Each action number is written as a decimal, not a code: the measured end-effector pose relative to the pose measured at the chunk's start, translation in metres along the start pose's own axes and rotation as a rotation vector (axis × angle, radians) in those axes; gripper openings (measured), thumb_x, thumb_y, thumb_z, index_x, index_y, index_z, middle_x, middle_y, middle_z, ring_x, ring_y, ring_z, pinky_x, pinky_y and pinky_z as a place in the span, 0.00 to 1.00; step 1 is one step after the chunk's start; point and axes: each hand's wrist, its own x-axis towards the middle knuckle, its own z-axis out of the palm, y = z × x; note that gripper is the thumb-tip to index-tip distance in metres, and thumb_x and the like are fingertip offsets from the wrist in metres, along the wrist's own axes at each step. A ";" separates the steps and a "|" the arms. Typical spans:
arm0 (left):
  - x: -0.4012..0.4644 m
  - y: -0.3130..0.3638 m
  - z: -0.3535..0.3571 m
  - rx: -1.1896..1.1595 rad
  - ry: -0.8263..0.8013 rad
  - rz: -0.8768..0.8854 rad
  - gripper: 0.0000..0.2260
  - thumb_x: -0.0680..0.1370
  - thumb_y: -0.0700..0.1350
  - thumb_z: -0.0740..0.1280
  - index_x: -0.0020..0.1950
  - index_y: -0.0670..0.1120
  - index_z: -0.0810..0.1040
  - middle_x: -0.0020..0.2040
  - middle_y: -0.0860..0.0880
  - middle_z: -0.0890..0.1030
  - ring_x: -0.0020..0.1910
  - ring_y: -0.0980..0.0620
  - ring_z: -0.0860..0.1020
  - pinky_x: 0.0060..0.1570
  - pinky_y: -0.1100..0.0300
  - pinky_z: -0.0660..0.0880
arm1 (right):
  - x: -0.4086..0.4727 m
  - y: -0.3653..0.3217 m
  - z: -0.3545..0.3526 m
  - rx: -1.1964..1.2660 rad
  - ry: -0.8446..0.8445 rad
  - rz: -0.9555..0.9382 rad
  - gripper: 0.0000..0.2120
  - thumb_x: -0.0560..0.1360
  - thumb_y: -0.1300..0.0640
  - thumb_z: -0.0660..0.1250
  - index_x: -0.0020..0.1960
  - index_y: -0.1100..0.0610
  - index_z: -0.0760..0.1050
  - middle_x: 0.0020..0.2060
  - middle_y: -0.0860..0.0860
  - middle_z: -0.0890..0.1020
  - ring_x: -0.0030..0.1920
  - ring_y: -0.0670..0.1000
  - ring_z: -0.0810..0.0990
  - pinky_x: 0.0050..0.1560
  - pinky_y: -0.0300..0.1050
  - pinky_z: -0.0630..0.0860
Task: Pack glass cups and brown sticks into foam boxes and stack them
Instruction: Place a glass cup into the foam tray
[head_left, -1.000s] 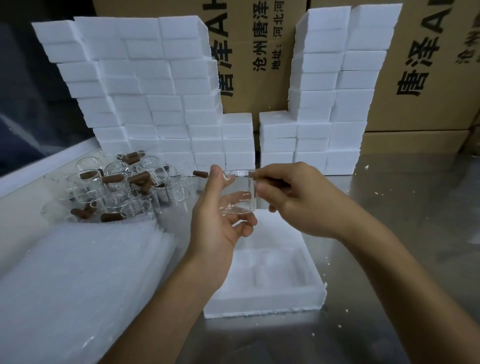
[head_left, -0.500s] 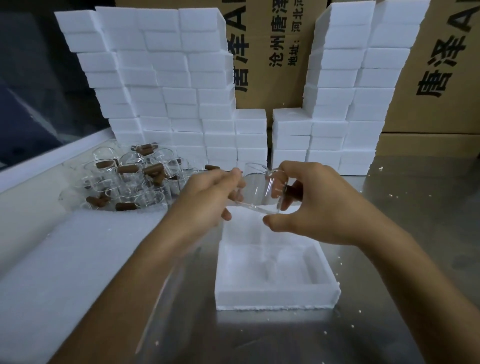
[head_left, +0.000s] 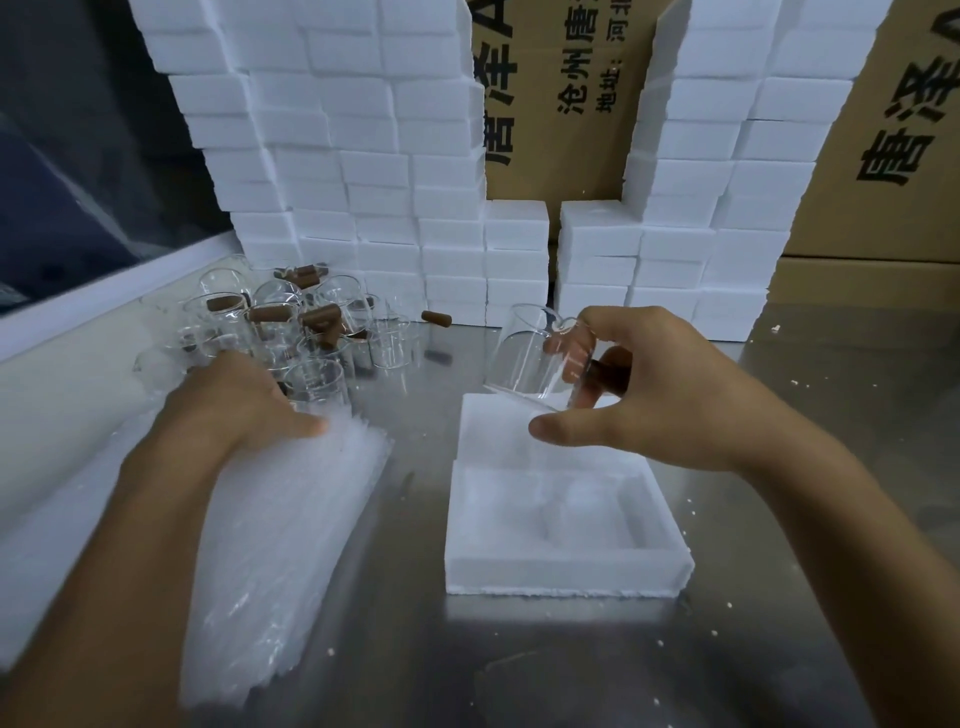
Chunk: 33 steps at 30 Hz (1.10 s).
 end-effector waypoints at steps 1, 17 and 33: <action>0.000 0.001 0.001 0.023 -0.020 -0.006 0.27 0.64 0.58 0.80 0.55 0.40 0.84 0.63 0.41 0.80 0.60 0.40 0.77 0.60 0.50 0.75 | 0.000 0.000 0.000 -0.003 0.002 0.001 0.20 0.58 0.40 0.79 0.37 0.47 0.72 0.35 0.48 0.83 0.27 0.43 0.73 0.28 0.33 0.71; -0.004 0.019 0.009 -0.057 0.244 0.171 0.08 0.74 0.39 0.69 0.36 0.47 0.81 0.39 0.47 0.82 0.42 0.45 0.78 0.46 0.54 0.75 | -0.001 -0.001 0.002 0.015 -0.020 0.021 0.21 0.58 0.39 0.81 0.37 0.47 0.72 0.36 0.48 0.84 0.28 0.43 0.74 0.30 0.33 0.72; -0.042 0.064 0.024 -0.493 0.504 0.935 0.08 0.70 0.34 0.66 0.34 0.41 0.83 0.38 0.49 0.84 0.38 0.55 0.81 0.43 0.70 0.77 | 0.000 0.005 -0.003 0.048 -0.002 0.003 0.22 0.53 0.32 0.77 0.39 0.41 0.73 0.46 0.48 0.86 0.31 0.46 0.79 0.40 0.49 0.81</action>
